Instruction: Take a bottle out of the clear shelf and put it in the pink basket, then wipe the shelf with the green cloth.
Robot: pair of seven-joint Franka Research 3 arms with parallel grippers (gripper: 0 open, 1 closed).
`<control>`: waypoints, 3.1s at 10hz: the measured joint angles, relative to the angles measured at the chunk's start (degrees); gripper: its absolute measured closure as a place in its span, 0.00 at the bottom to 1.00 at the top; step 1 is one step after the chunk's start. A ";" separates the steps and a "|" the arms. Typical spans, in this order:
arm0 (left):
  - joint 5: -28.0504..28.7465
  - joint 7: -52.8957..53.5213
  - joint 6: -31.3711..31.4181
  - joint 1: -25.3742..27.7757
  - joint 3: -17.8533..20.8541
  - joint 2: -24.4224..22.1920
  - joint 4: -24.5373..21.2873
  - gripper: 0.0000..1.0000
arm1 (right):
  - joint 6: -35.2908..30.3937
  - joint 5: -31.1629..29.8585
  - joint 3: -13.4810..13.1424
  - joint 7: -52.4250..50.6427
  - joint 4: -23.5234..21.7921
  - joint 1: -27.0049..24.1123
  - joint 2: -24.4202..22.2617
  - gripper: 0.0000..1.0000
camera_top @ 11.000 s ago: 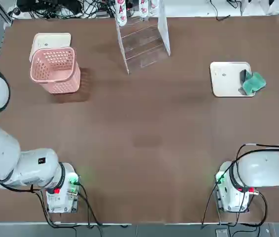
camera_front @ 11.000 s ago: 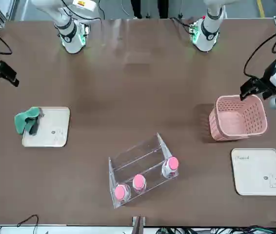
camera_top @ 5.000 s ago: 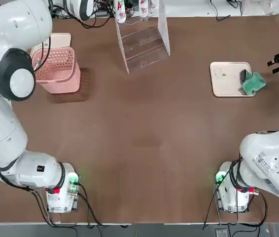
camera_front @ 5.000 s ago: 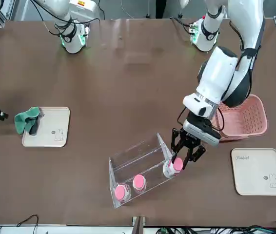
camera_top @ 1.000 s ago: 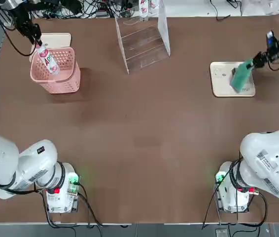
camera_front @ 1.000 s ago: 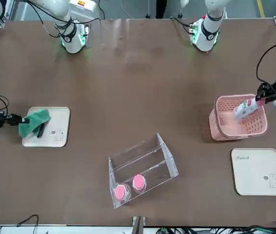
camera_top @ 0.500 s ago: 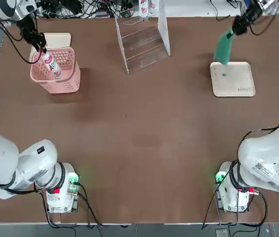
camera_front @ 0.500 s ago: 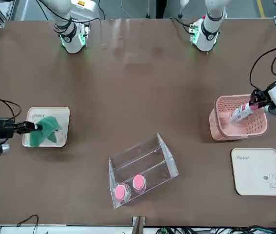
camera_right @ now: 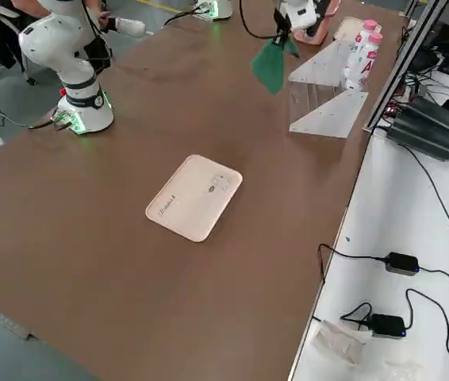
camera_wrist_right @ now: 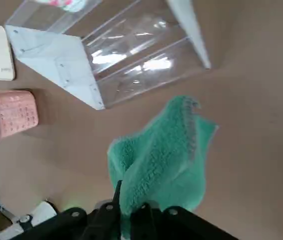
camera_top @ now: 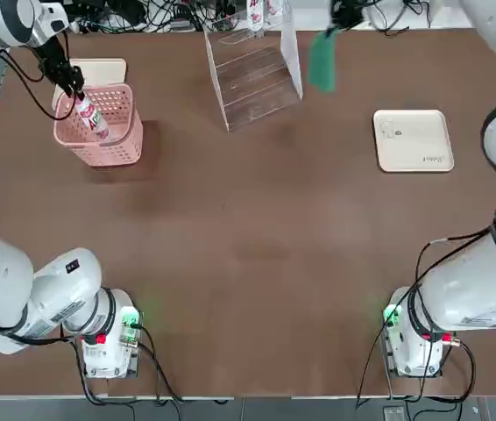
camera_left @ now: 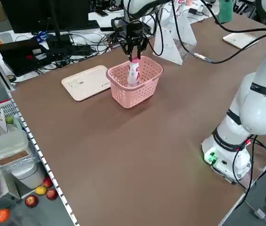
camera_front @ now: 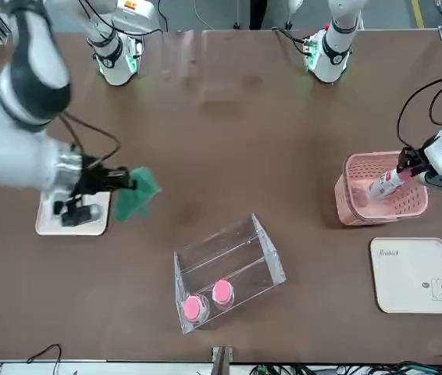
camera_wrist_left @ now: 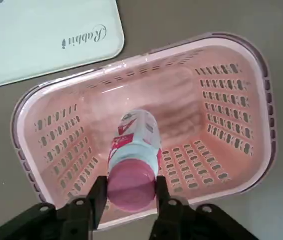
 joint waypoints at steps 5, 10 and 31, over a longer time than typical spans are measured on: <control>0.01 0.13 2.74 0.81 0.03 1.60 -1.22 0.56 | 22.32 -1.60 -1.61 3.17 -0.88 13.04 2.30 0.94; 0.01 0.13 3.95 0.94 0.05 2.94 -2.22 0.56 | 37.62 -5.28 -1.93 -14.53 -9.60 14.39 3.22 0.94; 3.56 -18.10 -25.71 -12.02 -2.13 6.23 33.93 0.00 | 67.04 -6.10 -7.38 -27.54 -5.29 21.20 15.96 0.94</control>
